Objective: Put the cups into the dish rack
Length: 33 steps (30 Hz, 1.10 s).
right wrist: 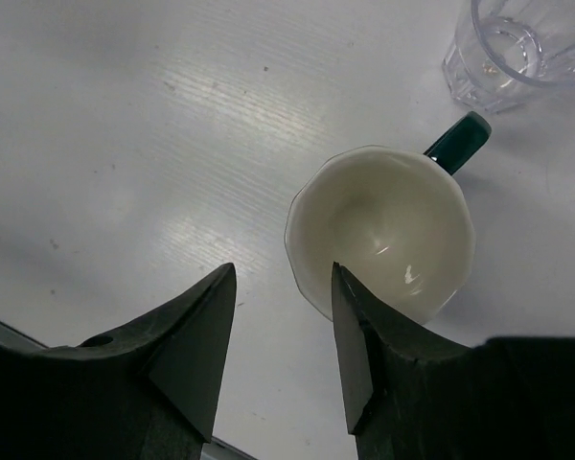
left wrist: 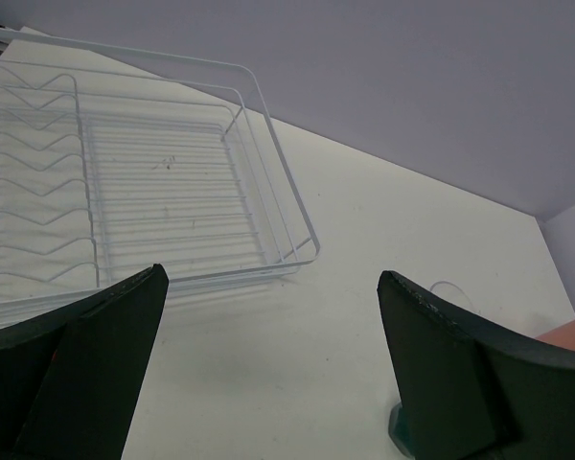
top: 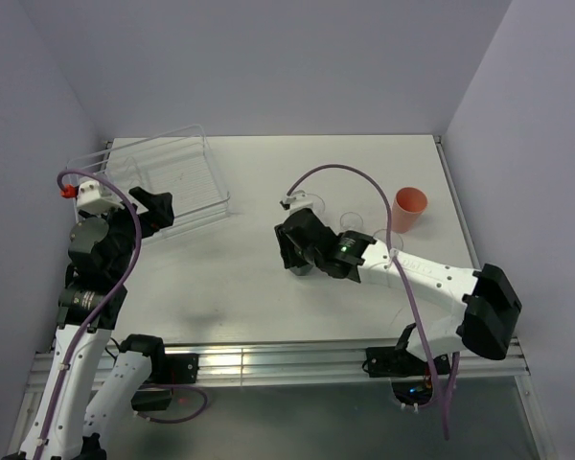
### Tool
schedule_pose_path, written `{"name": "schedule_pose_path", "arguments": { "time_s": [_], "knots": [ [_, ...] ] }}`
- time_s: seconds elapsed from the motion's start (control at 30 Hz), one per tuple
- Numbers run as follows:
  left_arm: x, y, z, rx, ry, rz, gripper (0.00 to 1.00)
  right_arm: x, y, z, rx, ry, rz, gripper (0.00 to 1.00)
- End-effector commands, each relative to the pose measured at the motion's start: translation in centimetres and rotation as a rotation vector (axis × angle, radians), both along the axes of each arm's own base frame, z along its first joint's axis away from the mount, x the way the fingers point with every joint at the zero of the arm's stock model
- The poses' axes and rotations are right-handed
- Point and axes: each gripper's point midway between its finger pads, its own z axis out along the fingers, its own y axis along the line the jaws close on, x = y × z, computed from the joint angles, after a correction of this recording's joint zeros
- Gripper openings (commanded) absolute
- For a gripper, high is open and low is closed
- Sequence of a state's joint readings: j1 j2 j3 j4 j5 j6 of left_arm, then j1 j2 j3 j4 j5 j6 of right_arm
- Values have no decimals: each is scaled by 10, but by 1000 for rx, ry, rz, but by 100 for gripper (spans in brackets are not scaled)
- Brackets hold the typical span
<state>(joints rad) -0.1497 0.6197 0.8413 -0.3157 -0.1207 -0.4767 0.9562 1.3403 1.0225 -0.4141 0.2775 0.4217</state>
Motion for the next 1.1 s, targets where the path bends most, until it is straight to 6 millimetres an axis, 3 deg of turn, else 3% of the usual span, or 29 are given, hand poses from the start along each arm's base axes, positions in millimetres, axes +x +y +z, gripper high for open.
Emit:
{"name": "schedule_pose_path", "arguments": {
  "time_s": [0.0,0.53,0.63,0.77,0.83,0.93,1.07],
  "knots": [
    [1,2,14,-15,-40,13,99,13,6,10,-21,-45,-42,52],
    [1,3,14,-14,-34,17,99,29,15,-39,-171,11,-70,39],
    [1,3,14,-14,-34,19,99,30,14,-42,-189,15,-77,32],
    [1,3,14,-17,-34,19,99,28,12,-43,-207,24,-69,13],
    [2,3,13,-19,-31,19,99,28,12,-38,-201,22,-71,2],
    [2,1,13,-22,-33,7,99,23,17,-16,-142,20,-34,0],
    [4,-10,16,-48,-48,-48,99,16,30,49,5,-30,35,0]
  ]
}}
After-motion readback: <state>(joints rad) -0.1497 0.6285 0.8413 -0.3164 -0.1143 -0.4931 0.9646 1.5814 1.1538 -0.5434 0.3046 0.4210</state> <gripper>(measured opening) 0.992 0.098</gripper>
